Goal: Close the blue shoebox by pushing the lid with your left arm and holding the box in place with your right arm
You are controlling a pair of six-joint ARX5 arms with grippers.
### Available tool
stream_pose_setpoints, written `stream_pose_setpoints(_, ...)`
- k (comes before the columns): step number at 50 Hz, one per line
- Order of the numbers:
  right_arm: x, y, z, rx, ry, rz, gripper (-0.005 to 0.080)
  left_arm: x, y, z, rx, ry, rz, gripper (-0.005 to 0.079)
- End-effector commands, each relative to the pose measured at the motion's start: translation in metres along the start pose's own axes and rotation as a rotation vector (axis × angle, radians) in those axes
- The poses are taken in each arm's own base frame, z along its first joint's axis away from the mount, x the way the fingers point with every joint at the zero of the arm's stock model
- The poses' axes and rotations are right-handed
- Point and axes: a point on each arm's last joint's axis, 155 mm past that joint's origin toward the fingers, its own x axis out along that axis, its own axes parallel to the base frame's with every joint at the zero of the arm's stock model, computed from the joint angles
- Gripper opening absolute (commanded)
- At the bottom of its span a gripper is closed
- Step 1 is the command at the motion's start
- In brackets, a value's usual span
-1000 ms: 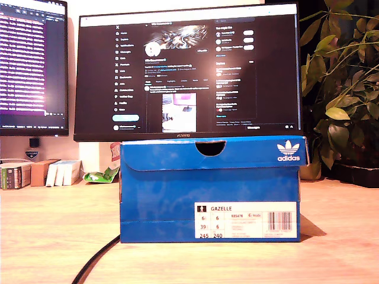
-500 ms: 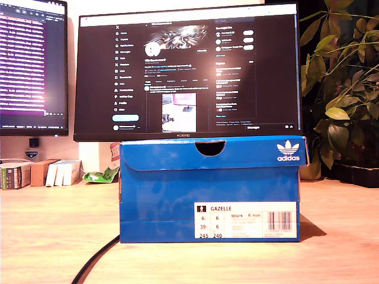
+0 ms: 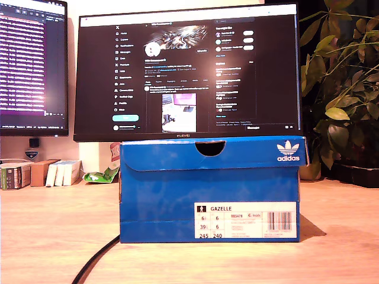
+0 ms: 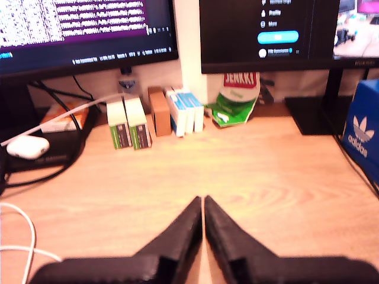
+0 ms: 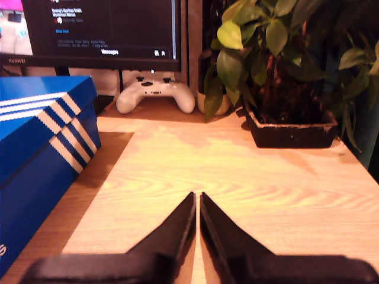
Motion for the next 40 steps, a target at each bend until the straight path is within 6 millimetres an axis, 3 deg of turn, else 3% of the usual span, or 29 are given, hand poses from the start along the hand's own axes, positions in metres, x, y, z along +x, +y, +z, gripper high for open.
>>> stream_pose_setpoints(1, 0.000, 0.000, 0.000, 0.000, -0.002, -0.002, -0.0011, 0.004, 0.002, -0.015, -0.005, 0.022, 0.008, -0.0009)
stream_pose_setpoints(18, 0.000, 0.001, -0.006, 0.004, 0.020, 0.008, -0.0011, 0.006, 0.010, -0.038, -0.004, 0.082, 0.051, -0.0009)
stream_pose_setpoints(40, -0.006, 0.006, -0.057, 0.022, 0.224, 0.021, -0.0011, 0.007, 0.011, -0.043, -0.001, 0.088, 0.057, -0.0009)
